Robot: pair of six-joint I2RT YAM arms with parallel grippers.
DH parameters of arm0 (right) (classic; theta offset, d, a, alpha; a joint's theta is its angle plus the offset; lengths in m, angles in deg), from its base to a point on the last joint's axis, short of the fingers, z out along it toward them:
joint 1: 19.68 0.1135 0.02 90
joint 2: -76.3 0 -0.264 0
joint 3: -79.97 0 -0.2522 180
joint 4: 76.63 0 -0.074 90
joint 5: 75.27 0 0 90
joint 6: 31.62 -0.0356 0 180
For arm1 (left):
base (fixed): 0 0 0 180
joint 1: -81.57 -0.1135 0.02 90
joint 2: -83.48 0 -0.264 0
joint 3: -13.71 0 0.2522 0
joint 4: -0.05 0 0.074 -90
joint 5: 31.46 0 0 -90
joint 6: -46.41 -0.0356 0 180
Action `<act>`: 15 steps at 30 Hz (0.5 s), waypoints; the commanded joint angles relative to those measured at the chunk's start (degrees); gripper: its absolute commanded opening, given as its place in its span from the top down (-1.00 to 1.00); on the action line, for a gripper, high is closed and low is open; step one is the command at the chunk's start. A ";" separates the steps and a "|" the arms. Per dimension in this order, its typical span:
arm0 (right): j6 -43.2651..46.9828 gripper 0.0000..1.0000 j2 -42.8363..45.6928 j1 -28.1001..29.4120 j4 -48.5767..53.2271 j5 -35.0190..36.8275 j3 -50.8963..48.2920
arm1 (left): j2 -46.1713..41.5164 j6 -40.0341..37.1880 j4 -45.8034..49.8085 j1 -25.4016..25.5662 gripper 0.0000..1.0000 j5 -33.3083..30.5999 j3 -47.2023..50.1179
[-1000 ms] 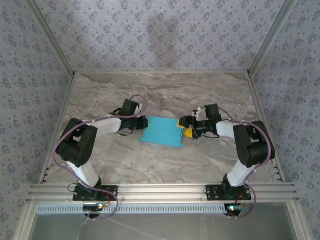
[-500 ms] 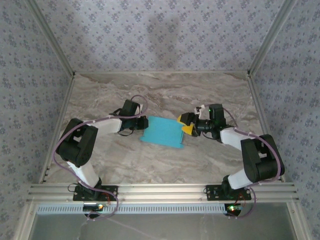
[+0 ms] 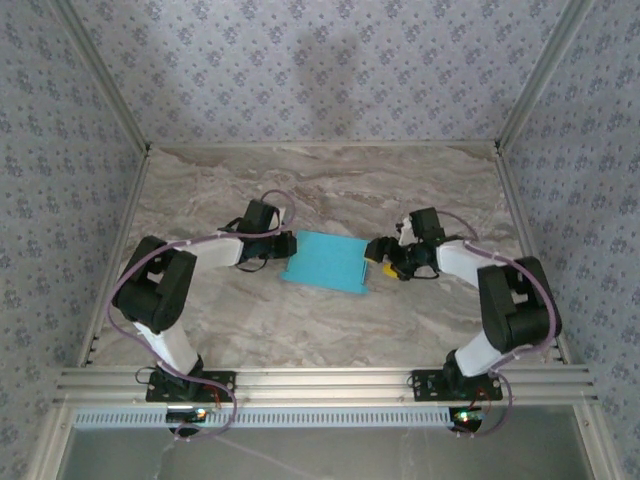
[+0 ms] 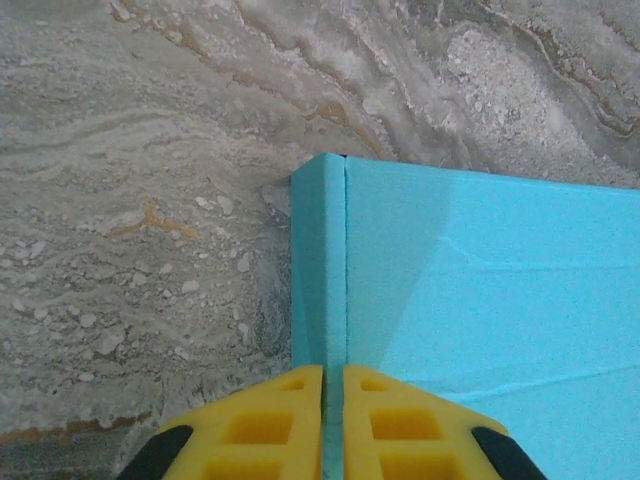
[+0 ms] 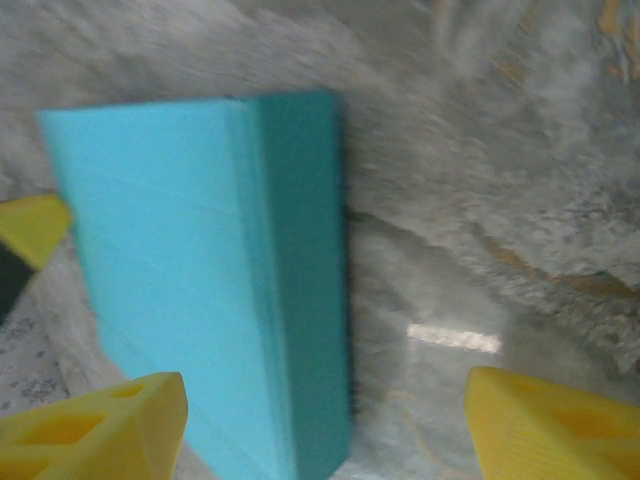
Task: Fold the paper box
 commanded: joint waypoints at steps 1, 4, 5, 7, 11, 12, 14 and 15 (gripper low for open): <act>-1.04 -0.52 -4.90 0.14 -4.89 -5.33 -0.66 | 5.12 -1.97 10.11 -0.90 0.81 -7.16 4.48; -2.65 -0.57 -8.11 0.74 -9.96 -9.39 0.19 | 5.78 -2.79 10.28 -0.99 0.85 -7.65 4.50; -2.60 -0.58 -9.34 0.87 -9.91 -10.04 1.13 | 6.08 -3.14 10.38 -0.99 0.85 -7.68 4.55; -2.25 -0.59 -10.69 1.33 -10.23 -10.66 2.37 | 6.36 -3.43 10.24 -0.99 0.85 -7.82 4.52; -3.28 -0.60 -13.17 2.38 -12.82 -13.58 3.95 | 7.05 -4.04 10.46 -1.01 0.86 -7.70 4.17; -4.62 -0.60 -13.04 2.75 -15.59 -14.81 3.34 | 7.16 -4.04 10.43 -1.00 0.87 -7.55 4.14; -7.18 -0.60 -12.22 3.28 -20.84 -16.94 1.98 | 7.32 -4.06 10.34 -0.99 0.87 -7.40 4.05; -7.87 -0.59 -11.49 3.57 -22.22 -17.57 1.61 | 7.49 -4.10 10.38 -0.99 0.87 -7.31 3.96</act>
